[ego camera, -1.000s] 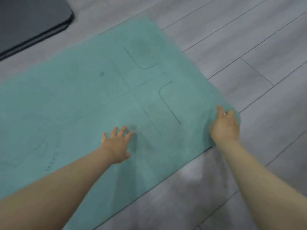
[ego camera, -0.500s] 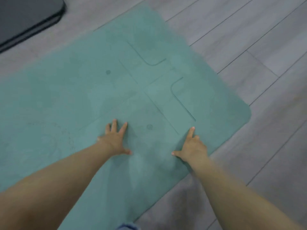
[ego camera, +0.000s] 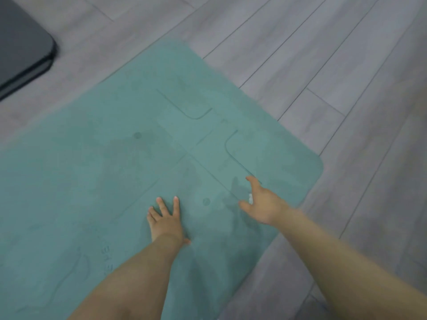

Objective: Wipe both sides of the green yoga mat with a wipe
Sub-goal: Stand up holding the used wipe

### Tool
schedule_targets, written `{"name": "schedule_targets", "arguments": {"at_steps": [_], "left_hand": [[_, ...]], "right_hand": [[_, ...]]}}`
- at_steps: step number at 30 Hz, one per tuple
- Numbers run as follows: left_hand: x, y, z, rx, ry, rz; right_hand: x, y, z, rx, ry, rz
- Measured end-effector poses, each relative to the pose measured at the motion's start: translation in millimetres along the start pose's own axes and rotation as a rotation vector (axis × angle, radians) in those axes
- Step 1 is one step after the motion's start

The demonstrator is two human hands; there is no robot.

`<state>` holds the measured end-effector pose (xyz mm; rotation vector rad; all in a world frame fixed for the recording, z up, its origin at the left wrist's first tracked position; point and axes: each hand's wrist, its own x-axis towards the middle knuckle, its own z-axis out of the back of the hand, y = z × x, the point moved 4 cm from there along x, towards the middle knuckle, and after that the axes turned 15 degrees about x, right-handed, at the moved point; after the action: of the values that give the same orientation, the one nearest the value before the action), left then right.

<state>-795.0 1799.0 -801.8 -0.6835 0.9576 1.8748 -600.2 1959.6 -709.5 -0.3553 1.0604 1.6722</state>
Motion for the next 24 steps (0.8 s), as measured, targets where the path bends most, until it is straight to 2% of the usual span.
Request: {"name": "schedule_targets", "arguments": {"at_steps": [5,9,11,16,21,24], "left_hand": [[1,2,2,-0.020,0.026,-0.020],[1,24,23,-0.141,-0.040,-0.024],[-15,37,41,-0.335,-0.084,0.027],[-117,77,74,-1.050,-0.102,0.090],[-254,139,94,-1.521,-0.168,0.211],[-335,179,104,-1.690,-0.178,0.257]], "right_hand": [[12,32,27,0.030,-0.081,0.081],[32,79,25,0.006,-0.074,0.193],[29,107,20,0.042,-0.076,0.255],[-44,183,5,0.148,0.043,0.384],[-162,266,4,0.181,0.225,0.395],[-234,313,3,0.157,0.293,0.402]]}}
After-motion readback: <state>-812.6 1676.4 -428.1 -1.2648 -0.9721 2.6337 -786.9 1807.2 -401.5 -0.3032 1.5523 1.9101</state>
